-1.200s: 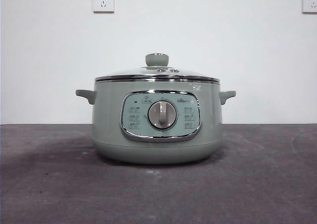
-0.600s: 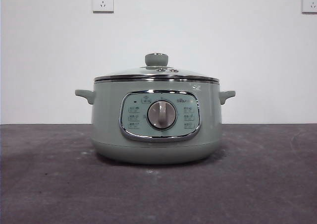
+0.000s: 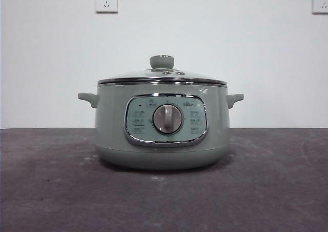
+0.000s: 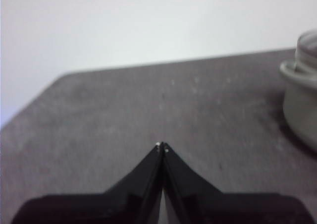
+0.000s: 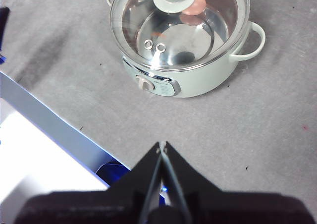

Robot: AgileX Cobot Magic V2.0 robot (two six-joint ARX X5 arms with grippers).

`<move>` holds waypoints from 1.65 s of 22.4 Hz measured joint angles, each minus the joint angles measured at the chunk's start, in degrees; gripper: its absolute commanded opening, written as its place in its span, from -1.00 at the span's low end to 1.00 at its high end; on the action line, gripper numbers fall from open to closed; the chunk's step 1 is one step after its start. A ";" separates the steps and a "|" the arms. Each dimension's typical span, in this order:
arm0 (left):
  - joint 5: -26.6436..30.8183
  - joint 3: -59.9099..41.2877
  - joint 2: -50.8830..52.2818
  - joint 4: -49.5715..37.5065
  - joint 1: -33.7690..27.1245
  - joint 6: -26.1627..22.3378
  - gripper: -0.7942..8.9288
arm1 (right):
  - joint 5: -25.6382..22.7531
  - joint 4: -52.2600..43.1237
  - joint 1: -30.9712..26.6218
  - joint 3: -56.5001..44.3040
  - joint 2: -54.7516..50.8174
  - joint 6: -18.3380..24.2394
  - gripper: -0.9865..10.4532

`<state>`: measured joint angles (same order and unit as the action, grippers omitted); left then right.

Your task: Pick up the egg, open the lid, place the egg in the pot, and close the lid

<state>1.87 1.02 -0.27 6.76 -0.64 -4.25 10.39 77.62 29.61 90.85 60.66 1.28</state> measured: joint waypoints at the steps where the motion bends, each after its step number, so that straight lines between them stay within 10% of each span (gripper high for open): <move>1: 0.00 0.02 0.00 2.23 0.00 0.42 -0.84 | 0.00 0.00 0.00 0.00 0.00 0.00 -0.83; 22: -1.84 0.02 0.00 3.87 0.00 0.87 -0.84 | -0.68 -7.61 -5.81 -1.95 -4.00 2.89 -0.83; 26: -1.84 0.02 0.00 3.87 0.00 0.90 -0.84 | 9.16 -28.70 -16.31 -15.34 -16.72 3.08 -0.83; 37: -1.84 0.02 0.00 3.87 0.00 0.90 -0.84 | 7.34 -66.97 -24.85 -68.89 -46.99 -1.22 -0.83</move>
<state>0.03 1.04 -0.27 10.63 -0.64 -3.36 17.74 10.66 4.75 21.96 13.67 0.05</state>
